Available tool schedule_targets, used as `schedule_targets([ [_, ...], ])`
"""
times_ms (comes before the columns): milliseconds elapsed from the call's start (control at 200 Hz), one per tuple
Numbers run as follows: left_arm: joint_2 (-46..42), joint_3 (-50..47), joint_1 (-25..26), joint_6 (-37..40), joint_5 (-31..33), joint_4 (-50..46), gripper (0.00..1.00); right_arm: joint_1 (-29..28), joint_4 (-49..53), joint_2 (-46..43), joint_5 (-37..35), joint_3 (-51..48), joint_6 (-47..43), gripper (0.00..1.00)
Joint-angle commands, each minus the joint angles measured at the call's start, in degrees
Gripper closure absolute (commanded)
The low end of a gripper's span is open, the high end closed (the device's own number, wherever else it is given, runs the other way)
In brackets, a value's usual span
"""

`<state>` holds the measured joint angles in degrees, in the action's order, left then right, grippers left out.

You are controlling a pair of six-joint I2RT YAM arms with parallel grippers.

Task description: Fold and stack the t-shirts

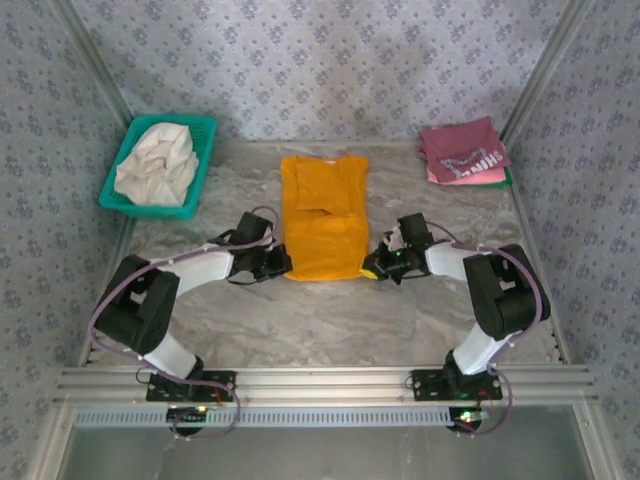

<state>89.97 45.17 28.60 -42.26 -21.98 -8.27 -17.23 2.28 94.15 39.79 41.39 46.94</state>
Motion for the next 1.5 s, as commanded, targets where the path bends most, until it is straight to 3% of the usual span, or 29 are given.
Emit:
schedule_targets([
  [0,-2.5,-3.2,-0.3,0.5,0.8,-1.1,1.00,-0.4,2.5,-2.6,-0.9,-2.0,-0.8,1.00],
  [215,-7.0,-9.2,1.3,-1.2,0.7,-1.5,1.00,-3.1,4.4,-9.0,-2.2,-9.0,2.0,1.00],
  [355,-14.9,-12.5,2.6,-3.3,2.1,-5.9,1.00,-5.7,6.2,-16.2,-3.7,-13.6,5.9,1.00],
  [555,-25.8,-13.3,1.9,-3.9,5.0,-9.9,1.00,-5.5,11.8,-25.1,-7.0,-11.3,6.4,1.00],
  [694,-18.4,-7.4,-1.0,0.8,-0.5,-7.5,1.00,-4.6,14.3,-19.0,-5.5,-2.3,1.4,1.00],
  [1064,-1.1,18.8,-6.0,11.7,-5.5,-13.8,1.00,1.0,18.6,-3.5,-2.5,20.0,-5.5,1.00],
  [1499,17.7,42.3,-10.3,18.8,-6.8,-19.5,1.00,5.4,24.1,15.0,-2.5,44.2,-9.6,1.00],
])
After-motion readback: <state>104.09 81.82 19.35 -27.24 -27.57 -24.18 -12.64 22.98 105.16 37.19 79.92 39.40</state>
